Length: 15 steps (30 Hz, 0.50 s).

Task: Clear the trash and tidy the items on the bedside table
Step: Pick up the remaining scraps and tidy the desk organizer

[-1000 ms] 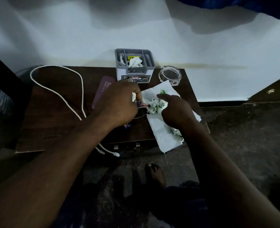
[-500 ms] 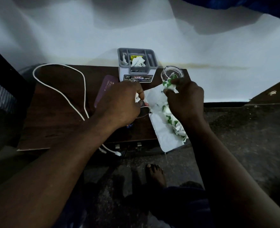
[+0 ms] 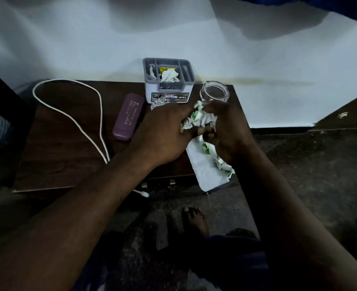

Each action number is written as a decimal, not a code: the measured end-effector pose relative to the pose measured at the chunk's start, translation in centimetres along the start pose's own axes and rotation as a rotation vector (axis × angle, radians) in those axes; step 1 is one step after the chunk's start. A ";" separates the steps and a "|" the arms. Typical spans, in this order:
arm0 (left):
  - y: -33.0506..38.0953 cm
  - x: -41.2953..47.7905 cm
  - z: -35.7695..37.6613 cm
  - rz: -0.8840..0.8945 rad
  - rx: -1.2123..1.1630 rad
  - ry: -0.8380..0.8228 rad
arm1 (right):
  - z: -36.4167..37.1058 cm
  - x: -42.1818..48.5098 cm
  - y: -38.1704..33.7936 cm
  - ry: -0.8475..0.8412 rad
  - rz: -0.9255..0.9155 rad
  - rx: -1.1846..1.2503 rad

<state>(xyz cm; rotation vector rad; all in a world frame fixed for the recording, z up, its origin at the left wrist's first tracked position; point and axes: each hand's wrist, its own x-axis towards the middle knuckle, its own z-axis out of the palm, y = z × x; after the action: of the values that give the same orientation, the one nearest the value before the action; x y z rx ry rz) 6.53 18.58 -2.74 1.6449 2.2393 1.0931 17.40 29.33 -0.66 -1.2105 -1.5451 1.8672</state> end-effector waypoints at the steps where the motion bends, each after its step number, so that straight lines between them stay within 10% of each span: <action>1: 0.1 0.0 0.0 0.003 0.021 -0.012 | 0.0 -0.1 0.2 -0.027 -0.029 -0.096; 15: 2.1 -0.3 1.6 -0.177 0.126 0.025 | -1.1 -0.7 1.5 0.165 -0.212 -0.536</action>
<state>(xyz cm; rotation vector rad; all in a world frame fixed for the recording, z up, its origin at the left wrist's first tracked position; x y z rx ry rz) 9.11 19.39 -2.65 1.4494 2.4607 0.9526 19.00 28.93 -1.83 -1.3103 -2.0574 1.2212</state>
